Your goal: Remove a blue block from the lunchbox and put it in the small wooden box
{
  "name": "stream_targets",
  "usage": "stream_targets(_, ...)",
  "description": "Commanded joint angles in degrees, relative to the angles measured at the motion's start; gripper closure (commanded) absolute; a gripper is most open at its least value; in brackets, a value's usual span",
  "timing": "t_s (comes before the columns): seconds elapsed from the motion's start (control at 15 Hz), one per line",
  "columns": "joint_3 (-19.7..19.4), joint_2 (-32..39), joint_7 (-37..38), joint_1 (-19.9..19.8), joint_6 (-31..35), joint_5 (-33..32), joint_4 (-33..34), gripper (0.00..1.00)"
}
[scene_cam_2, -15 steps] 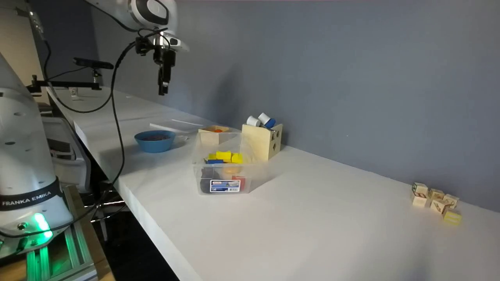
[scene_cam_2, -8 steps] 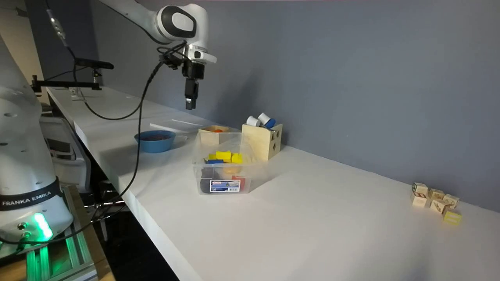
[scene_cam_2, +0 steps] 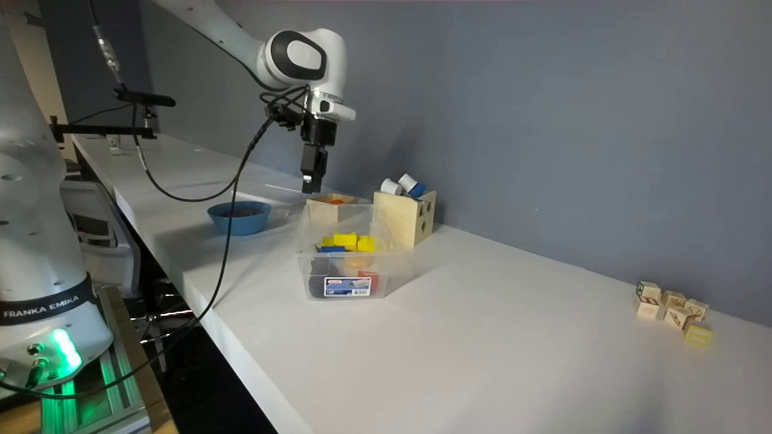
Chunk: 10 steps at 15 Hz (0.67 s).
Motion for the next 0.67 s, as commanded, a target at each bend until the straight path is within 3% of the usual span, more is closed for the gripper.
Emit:
stream_targets(0.0,-0.66,0.49,-0.01,0.40,-0.16,-0.04,0.13,0.00)
stream_targets(0.2,-0.70,0.95,-0.01,0.42,-0.15,-0.04,0.16,0.00)
stream_targets(0.33,-0.98,2.92,2.03,0.00,3.01,-2.39,0.51,0.00)
stream_targets(0.6,-2.77,8.06,-0.82,-0.33,8.58,-1.01,2.38,0.00)
